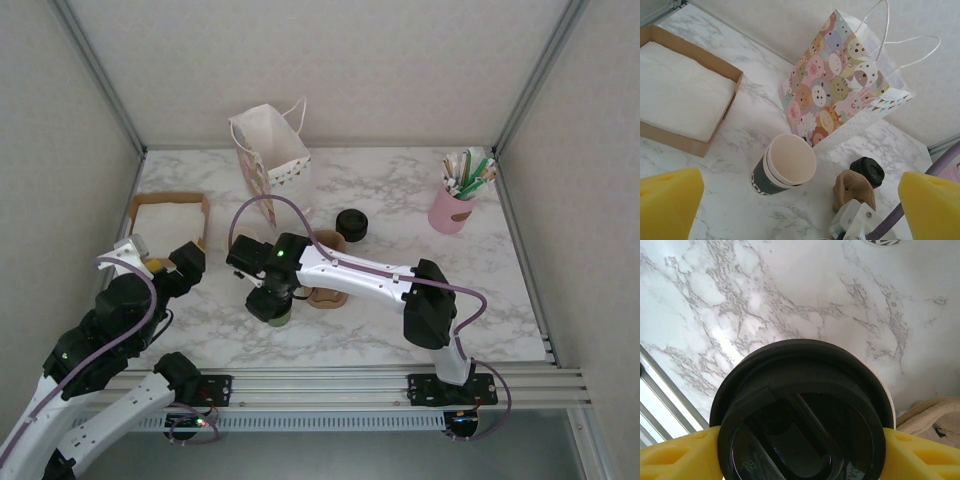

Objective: Pack the takeout coffee

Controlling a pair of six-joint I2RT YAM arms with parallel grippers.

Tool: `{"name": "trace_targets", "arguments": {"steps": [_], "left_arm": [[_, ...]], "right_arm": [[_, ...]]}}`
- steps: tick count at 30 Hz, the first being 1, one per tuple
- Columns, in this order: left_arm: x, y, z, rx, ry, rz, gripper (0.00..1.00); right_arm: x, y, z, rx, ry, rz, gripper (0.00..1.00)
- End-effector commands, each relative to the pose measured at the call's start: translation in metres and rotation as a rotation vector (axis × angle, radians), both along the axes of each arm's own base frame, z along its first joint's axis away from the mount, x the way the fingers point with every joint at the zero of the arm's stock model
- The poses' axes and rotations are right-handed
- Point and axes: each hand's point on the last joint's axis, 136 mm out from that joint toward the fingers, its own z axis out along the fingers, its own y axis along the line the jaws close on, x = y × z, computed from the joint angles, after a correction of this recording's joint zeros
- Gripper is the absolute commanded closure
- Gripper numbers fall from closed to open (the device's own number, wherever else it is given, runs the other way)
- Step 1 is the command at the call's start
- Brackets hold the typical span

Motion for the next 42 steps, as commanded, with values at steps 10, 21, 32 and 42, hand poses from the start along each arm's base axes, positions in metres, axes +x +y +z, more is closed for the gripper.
{"name": "trace_targets", "arguments": {"steps": [10,21,32,42], "left_arm": [[0.000,0.003,-0.006,0.033,0.016,0.011,0.00],[0.000,0.003,-0.006,0.030,0.014,0.011,0.00],[0.000,0.003,-0.006,0.029,0.014,0.011,0.00],[-0.001,0.004,-0.006,0.026,0.011,0.014,0.00]], "right_arm": [[0.005,-0.013,0.001,-0.042,-0.004,-0.044,0.27],[0.008,-0.011,0.019,0.025,0.004,-0.067,0.27],[0.009,-0.009,0.031,0.082,0.021,-0.081,0.26],[0.006,-0.007,0.030,0.093,0.042,-0.077,0.26]]}}
